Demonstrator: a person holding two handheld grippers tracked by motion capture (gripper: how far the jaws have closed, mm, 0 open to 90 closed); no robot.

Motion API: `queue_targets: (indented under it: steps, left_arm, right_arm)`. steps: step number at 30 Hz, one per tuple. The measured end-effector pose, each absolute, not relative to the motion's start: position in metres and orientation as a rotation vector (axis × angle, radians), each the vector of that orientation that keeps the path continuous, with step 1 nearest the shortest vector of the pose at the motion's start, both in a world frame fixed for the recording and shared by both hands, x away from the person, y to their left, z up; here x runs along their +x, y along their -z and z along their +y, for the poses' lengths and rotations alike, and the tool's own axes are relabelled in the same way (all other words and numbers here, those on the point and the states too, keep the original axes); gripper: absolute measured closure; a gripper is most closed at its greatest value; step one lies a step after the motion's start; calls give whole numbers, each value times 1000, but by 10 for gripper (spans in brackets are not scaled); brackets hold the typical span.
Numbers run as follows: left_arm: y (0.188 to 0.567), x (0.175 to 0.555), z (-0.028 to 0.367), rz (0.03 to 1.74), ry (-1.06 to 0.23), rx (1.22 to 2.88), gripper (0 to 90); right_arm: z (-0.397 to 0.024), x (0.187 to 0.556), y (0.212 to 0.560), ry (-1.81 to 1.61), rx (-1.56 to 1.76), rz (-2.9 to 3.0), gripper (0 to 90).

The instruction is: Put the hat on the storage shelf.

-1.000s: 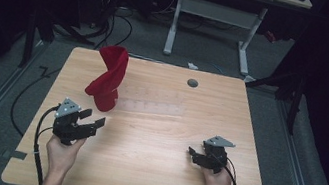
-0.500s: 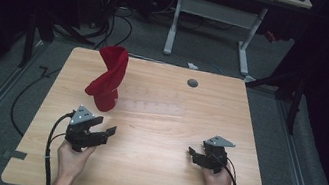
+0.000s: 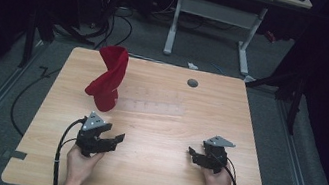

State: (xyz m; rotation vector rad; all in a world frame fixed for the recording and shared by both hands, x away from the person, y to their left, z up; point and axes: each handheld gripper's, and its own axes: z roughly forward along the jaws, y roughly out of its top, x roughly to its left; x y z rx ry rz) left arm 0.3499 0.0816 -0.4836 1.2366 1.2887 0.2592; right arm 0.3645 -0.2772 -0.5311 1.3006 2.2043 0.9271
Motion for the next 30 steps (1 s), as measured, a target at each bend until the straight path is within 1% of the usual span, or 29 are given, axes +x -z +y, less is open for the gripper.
queue_targets:
  steps: [4,10,15,22,25,30]
  left_arm:
    - [491,350,74,1292,-263,1259,359]
    - [506,353,60,1288,-301,1348,351]
    - [522,357,52,1324,-294,1373,367]
    - [539,364,47,1360,-379,1419,353]
    - [543,364,45,1350,-431,1430,349]
    - [546,362,47,1326,-431,1409,328]
  right_arm:
    - [-277,364,531,-927,1303,2204,330]
    - [-277,364,531,-927,1300,2204,330]
    - [-277,364,531,-927,1302,2204,330]
    - [-277,364,531,-927,1302,2204,330]
    - [-277,364,531,-926,1302,2204,330]
    - [-277,364,531,-927,1300,2204,329]
